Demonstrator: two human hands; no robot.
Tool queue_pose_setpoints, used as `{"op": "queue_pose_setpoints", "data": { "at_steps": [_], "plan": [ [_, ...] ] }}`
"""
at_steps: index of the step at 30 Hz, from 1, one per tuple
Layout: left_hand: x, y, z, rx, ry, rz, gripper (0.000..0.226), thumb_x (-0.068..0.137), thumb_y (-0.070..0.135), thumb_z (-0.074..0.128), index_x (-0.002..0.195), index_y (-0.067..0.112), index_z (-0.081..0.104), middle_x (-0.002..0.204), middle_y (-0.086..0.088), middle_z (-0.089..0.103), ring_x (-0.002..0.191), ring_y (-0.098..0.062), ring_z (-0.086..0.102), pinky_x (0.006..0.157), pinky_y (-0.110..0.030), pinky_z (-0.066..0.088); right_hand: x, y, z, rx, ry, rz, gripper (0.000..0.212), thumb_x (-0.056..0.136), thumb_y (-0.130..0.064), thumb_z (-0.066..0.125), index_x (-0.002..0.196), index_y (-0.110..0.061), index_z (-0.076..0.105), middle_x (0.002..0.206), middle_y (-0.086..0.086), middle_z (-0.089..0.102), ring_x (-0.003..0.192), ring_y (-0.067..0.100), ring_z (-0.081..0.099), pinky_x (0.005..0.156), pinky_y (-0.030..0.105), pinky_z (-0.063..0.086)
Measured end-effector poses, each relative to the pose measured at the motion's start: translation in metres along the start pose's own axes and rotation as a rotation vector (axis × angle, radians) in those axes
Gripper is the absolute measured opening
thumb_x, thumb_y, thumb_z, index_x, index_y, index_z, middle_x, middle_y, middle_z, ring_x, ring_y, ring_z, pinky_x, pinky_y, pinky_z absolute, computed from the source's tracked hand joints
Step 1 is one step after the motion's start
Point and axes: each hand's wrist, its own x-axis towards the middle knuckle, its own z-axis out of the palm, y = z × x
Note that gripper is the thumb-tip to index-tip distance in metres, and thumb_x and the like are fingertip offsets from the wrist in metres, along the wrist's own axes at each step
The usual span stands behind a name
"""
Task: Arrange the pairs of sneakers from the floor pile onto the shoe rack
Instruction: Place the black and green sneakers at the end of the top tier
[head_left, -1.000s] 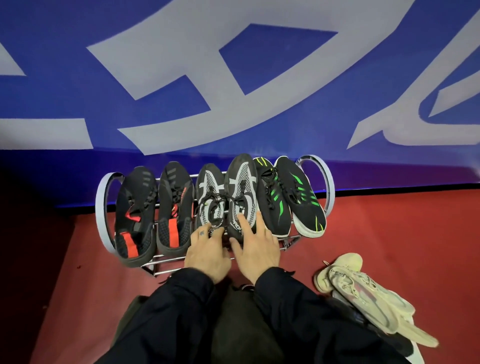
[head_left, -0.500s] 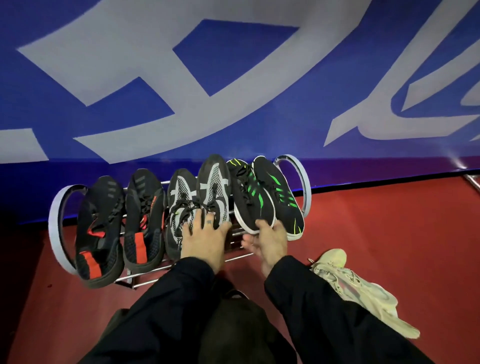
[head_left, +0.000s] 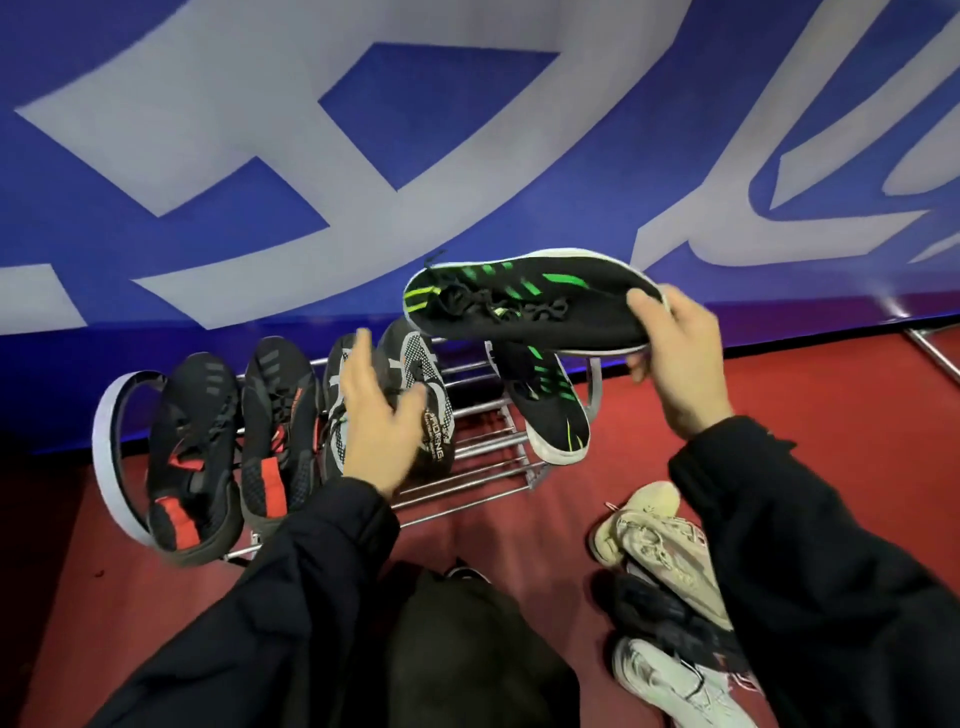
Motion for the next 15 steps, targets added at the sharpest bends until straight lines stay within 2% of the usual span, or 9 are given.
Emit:
{"op": "queue_pose_setpoints", "data": {
  "at_steps": [2,3,5,6,8,9,11,13,15],
  "plan": [
    [0.003,0.016,-0.005,-0.591,0.088,-0.302,0.071,0.099,0.035,0.054,0.157,0.044,0.013,0.155,0.008,0.028,0.137,-0.032,0.046,0.103,-0.054,0.049,0.018,-0.008,-0.013,0.032,-0.090,0.006,0.020,0.098,-0.027,0.058,0.082,-0.022,0.067,0.061,0.000,0.041,0.048,0.014,0.036,0.043,0.025,0.028],
    [0.005,0.018,-0.010,-0.753,0.059,-0.408,0.067,0.099,0.041,0.056,0.155,0.044,0.019,0.149,0.005,0.037,0.129,-0.032,0.055,0.099,-0.055,0.052,0.025,-0.009,-0.016,0.052,-0.129,0.016,0.020,0.098,-0.029,0.058,0.086,-0.019,0.070,0.062,0.001,0.040,0.050,0.013,0.035,0.045,0.025,0.025],
    [0.000,0.017,-0.012,-0.696,-0.094,-0.447,0.060,0.090,0.038,0.066,0.145,0.030,0.045,0.127,0.000,0.062,0.104,-0.024,0.069,0.087,-0.043,0.060,0.032,-0.008,-0.013,0.066,-0.169,0.028,0.026,0.097,-0.036,0.059,0.095,-0.013,0.072,0.067,0.005,0.044,0.053,0.012,0.038,0.047,0.026,0.026],
    [-0.004,0.017,-0.008,-0.587,-0.170,-0.435,0.045,0.086,0.028,0.068,0.130,0.020,0.059,0.109,-0.004,0.070,0.088,-0.020,0.071,0.075,-0.032,0.061,0.034,-0.006,-0.008,0.075,-0.157,0.035,0.028,0.097,-0.038,0.059,0.098,-0.013,0.073,0.068,0.004,0.049,0.053,0.010,0.042,0.047,0.025,0.029],
    [-0.011,0.017,0.009,-0.466,-0.206,-0.429,0.009,0.091,0.005,0.059,0.096,0.008,0.065,0.088,-0.011,0.070,0.065,-0.014,0.067,0.057,-0.020,0.055,0.035,0.004,0.006,0.171,-0.095,0.091,0.027,0.099,-0.033,0.059,0.108,-0.011,0.071,0.076,0.000,0.061,0.054,0.004,0.051,0.047,0.020,0.038],
    [-0.015,0.020,0.016,-0.476,-0.193,-0.441,0.015,0.096,-0.001,0.052,0.089,0.007,0.064,0.084,-0.012,0.070,0.064,-0.013,0.068,0.055,-0.020,0.054,0.032,0.010,0.015,0.257,-0.065,0.137,0.025,0.100,-0.027,0.060,0.112,-0.007,0.069,0.078,0.002,0.063,0.055,0.005,0.053,0.050,0.020,0.041],
    [-0.025,0.021,0.029,-0.529,-0.226,-0.507,0.020,0.101,0.009,0.050,0.088,0.010,0.065,0.081,-0.006,0.075,0.069,-0.015,0.071,0.062,-0.027,0.057,0.020,0.023,0.039,0.383,-0.004,0.239,0.013,0.097,-0.012,0.061,0.105,-0.003,0.068,0.075,0.008,0.062,0.056,0.012,0.054,0.055,0.027,0.044],
    [-0.042,0.013,0.043,-0.495,-0.290,-0.561,0.014,0.100,0.016,0.057,0.103,0.007,0.067,0.092,-0.010,0.078,0.081,-0.023,0.073,0.077,-0.039,0.059,0.002,0.035,0.071,0.466,-0.011,0.364,0.007,0.096,-0.007,0.062,0.097,-0.005,0.068,0.073,0.009,0.067,0.059,0.016,0.061,0.060,0.030,0.051],
    [-0.063,-0.005,0.056,-0.527,-0.203,-0.591,0.029,0.095,0.001,0.061,0.124,0.001,0.062,0.112,-0.019,0.074,0.094,-0.031,0.072,0.089,-0.047,0.058,-0.018,0.050,0.098,0.504,-0.050,0.417,0.012,0.099,-0.010,0.059,0.107,-0.007,0.068,0.086,0.011,0.074,0.077,0.020,0.071,0.076,0.033,0.059]
  ]
}}
